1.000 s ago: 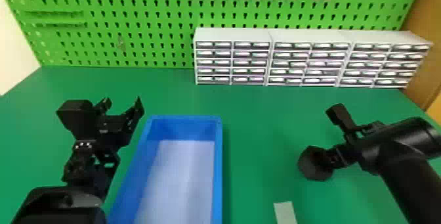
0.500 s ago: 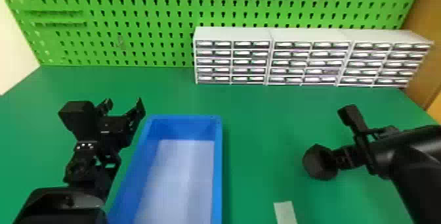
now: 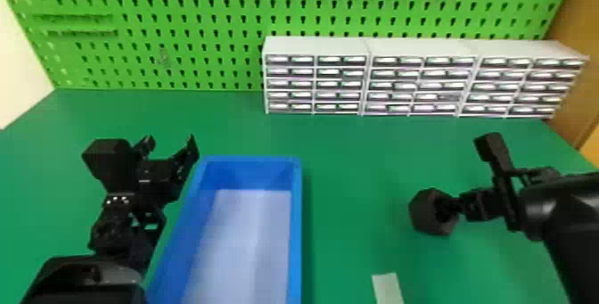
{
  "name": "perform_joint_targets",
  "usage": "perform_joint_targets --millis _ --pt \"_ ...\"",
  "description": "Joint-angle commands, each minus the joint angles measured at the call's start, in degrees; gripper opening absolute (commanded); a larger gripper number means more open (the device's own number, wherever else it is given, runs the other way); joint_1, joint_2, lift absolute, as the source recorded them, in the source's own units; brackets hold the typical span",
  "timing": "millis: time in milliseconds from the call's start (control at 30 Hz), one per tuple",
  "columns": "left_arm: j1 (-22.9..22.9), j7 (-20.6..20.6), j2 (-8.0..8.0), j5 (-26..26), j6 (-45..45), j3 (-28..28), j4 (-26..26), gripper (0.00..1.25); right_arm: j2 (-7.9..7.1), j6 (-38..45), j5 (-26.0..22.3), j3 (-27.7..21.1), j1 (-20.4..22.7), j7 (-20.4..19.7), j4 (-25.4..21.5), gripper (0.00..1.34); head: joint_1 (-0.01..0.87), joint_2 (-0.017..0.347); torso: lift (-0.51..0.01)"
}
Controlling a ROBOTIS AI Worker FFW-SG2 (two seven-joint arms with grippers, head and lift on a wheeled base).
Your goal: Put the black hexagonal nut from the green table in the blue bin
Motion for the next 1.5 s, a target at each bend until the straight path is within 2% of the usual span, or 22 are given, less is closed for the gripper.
perform_joint_targets --millis 0,167,267,533,1067,1467 --pt "-0.04 0.01 0.0 0.0 0.0 0.03 0.0 0.79 0.25 0.05 -0.37 -1.08 0.82 0.0 -1.13 0.45 0.657 0.057 -0.095" --pt "-0.04 0.01 0.0 0.0 0.0 -0.14 0.0 0.79 0.6 0.05 -1.69 -2.58 1.35 0.0 -2.27 0.45 0.657 0.057 -0.095" --pt "-0.04 0.01 0.0 0.0 0.0 -0.14 0.0 0.79 0.86 -0.04 -2.84 -3.46 1.35 0.0 -2.97 0.4 0.657 0.057 -0.095" --pt "-0.04 0.01 0.0 0.0 0.0 -0.23 0.0 0.79 0.86 -0.13 -5.74 -3.9 1.44 -0.08 -5.79 0.39 0.657 0.057 -0.095" --pt "-0.04 0.01 0.0 0.0 0.0 -0.32 0.0 0.79 0.95 0.84 -13.91 -2.05 1.61 -1.4 -18.62 0.39 0.657 0.057 -0.095" --pt "-0.04 0.01 0.0 -0.09 -0.17 -0.23 0.0 0.79 1.22 2.33 -17.43 -0.91 1.88 -2.19 -25.21 0.39 0.657 0.057 -0.095"
